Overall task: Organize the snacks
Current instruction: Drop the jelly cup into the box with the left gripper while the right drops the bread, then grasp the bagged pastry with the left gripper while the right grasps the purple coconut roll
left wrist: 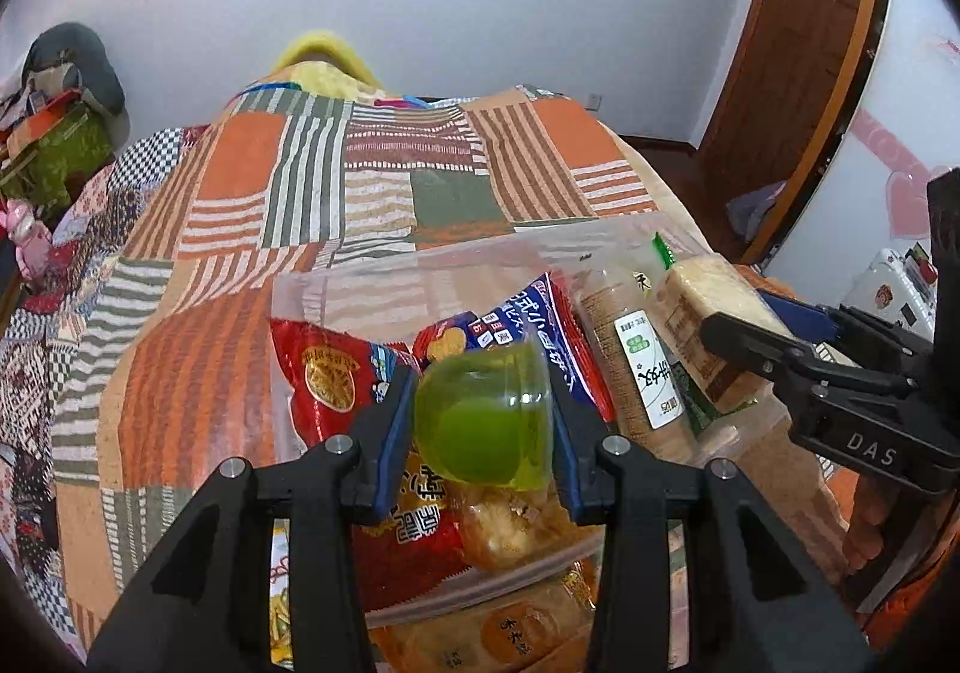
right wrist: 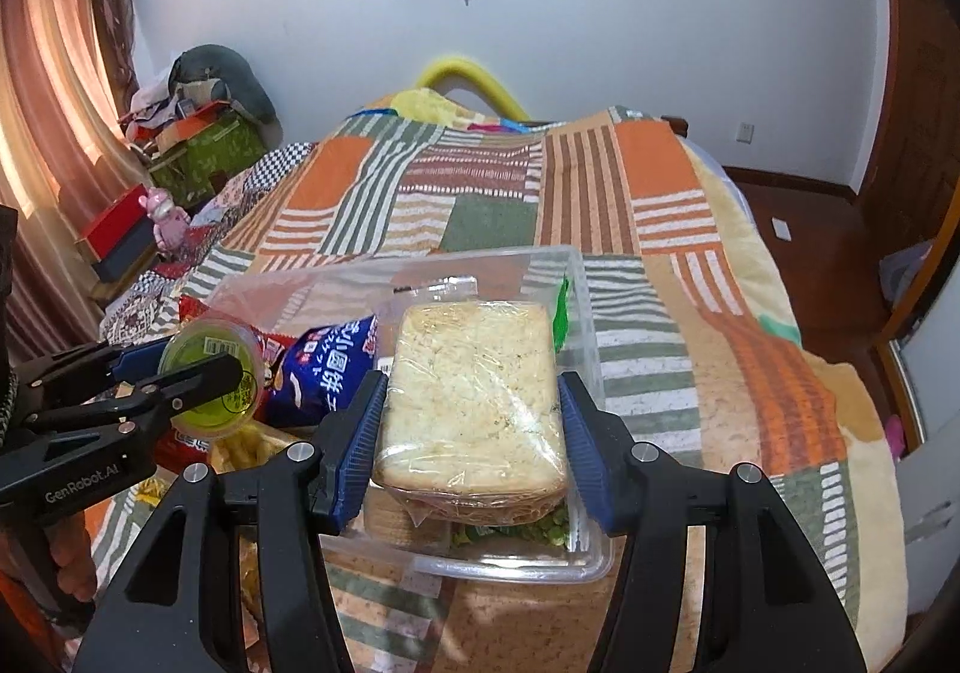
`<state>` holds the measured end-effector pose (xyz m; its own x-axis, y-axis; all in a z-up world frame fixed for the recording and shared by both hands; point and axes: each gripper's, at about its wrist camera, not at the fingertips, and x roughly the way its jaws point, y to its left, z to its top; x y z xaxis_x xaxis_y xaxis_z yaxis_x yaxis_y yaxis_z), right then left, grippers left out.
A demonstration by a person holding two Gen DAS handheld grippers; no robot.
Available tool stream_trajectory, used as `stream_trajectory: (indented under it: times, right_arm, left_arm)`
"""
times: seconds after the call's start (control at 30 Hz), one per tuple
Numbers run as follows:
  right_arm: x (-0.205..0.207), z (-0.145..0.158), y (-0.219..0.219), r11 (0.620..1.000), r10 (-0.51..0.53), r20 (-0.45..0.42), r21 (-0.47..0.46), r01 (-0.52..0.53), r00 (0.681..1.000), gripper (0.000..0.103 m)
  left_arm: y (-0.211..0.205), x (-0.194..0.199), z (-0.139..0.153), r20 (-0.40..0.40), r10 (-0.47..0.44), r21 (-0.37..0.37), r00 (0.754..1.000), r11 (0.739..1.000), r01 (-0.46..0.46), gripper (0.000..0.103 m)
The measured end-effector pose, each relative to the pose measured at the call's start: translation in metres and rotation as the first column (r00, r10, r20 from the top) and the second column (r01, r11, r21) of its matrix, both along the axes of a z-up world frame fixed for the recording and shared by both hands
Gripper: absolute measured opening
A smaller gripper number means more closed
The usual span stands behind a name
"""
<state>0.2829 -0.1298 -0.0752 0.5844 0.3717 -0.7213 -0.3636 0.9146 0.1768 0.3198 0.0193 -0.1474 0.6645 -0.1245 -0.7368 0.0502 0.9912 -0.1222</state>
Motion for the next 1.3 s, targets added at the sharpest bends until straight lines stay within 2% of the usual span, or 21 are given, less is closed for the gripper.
stream_trajectory:
  times: [0.17, 0.3, 0.5, 0.67, 0.97, 1.13, 1.3]
  right_arm:
    - [-0.007, 0.008, -0.007, 1.0, 0.009, 0.004, 0.009, -0.009, 1.0, 0.055]
    - [-0.017, 0.019, -0.008, 1.0, 0.018, 0.027, -0.011, -0.017, 0.999, 0.056]
    - [-0.044, 0.032, -0.01, 0.999, 0.041, 0.048, -0.025, -0.04, 0.998, 0.059]
    - [-0.075, 0.033, -0.01, 0.997, 0.061, 0.043, -0.04, -0.059, 0.997, 0.065]
    - [-0.127, 0.004, 0.003, 0.994, 0.101, -0.064, -0.034, -0.104, 0.993, 0.067]
    - [-0.14, -0.013, 0.013, 0.992, 0.112, -0.11, -0.042, -0.117, 0.988, 0.071]
    - [-0.143, -0.035, 0.025, 0.988, 0.133, -0.183, -0.051, -0.145, 0.974, 0.072]
  left_arm:
    - [0.0, -0.008, 0.008, 0.018, 0.006, 0.005, 1.0, 1.0, -0.006, 0.048]
    - [-0.001, -0.023, 0.021, 0.036, 0.004, 0.013, 0.999, 1.0, -0.004, 0.049]
    - [-0.001, -0.063, 0.045, 0.078, -0.004, 0.039, 0.997, 0.999, 0.001, 0.058]
    - [0.002, -0.1, 0.051, 0.081, -0.013, 0.062, 0.997, 0.998, 0.008, 0.064]
    - [0.006, -0.169, 0.037, 0.056, -0.033, 0.103, 0.998, 0.994, 0.027, 0.07]
    - [0.007, -0.19, 0.022, 0.022, -0.034, 0.109, 0.999, 0.994, 0.031, 0.071]
    - [0.004, -0.193, 0.006, -0.023, -0.032, 0.089, 0.999, 0.995, 0.034, 0.071]
